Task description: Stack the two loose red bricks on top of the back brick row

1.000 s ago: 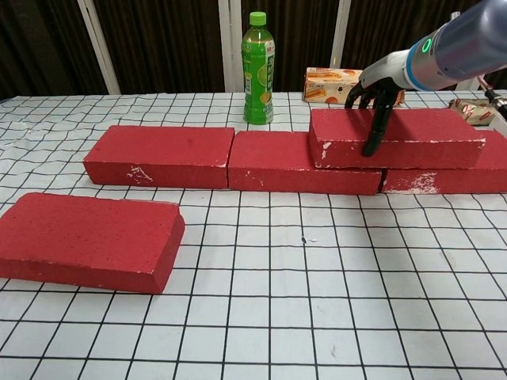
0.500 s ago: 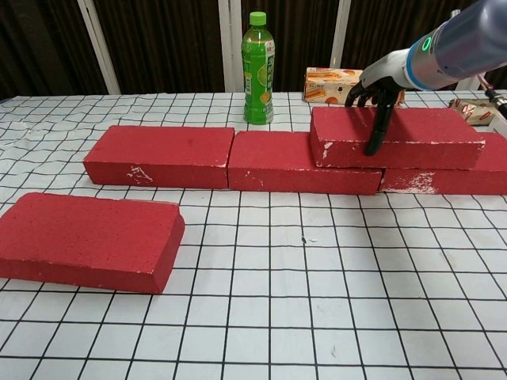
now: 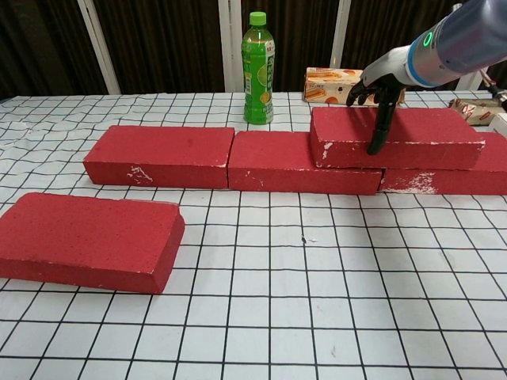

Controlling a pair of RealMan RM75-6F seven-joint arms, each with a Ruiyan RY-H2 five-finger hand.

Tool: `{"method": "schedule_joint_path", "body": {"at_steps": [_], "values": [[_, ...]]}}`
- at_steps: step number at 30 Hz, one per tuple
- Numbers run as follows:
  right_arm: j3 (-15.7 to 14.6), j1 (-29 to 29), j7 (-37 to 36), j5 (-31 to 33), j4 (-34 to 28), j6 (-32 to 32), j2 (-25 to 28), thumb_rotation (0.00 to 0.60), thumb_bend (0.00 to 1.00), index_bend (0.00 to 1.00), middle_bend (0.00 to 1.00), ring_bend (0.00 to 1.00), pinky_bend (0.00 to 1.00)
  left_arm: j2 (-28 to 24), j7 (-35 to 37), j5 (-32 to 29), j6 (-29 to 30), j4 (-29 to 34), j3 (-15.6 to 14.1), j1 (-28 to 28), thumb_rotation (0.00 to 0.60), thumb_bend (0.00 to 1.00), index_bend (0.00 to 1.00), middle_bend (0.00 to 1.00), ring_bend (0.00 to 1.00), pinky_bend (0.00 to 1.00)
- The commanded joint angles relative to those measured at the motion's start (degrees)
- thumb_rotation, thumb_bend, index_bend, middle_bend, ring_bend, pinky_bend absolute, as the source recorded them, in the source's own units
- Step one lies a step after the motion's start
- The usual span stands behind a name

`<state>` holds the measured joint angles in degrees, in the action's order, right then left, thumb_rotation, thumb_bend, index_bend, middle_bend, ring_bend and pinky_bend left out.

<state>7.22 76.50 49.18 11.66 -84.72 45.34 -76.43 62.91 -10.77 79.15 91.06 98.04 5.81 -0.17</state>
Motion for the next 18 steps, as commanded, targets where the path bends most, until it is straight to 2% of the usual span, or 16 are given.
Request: {"method": "schedule_joint_path", "body": {"at_steps": [1,7,13,18], "values": [[0.5,0.0,-0.4,-0.2,-1.0,-0.1,0.8,0.6,0.15,0.04,0.0,0.0,0.0,0.0,0.1,0.1,0.0,-0.1,0.0,0.0,0.6,0.0,0.12,0.05,0.02,0.17],[2.8,-1.0,-3.7,-3.7,-4.5,0.6,3.8,0.6,0.15,0.04,0.0,0.0,0.0,-0.1,0.7,0.0,-0.1,-0.2,0.1,0.0,0.6,0.0,0.12,0.05,0.02,0.17],[6.3,-5.9,-11.8,-15.3,-12.1,5.1,9.7,0.6,0.15,0.03,0.0,0.0,0.0,-0.2,1.0,0.1,-0.4,-0.5,0.0,-0.1,0.6,0.0,0.12,0.05,0.02,0.18],[6.7,-13.8,-18.7,-26.7,-22.4,8.8,18.0,0.6,0.15,0.02,0.0,0.0,0.0,0.1,1.2,1.6,-0.8,-0.8,-0.5,-0.6,0.6,0.0,0.12,0.05,0.02,0.18]]}}
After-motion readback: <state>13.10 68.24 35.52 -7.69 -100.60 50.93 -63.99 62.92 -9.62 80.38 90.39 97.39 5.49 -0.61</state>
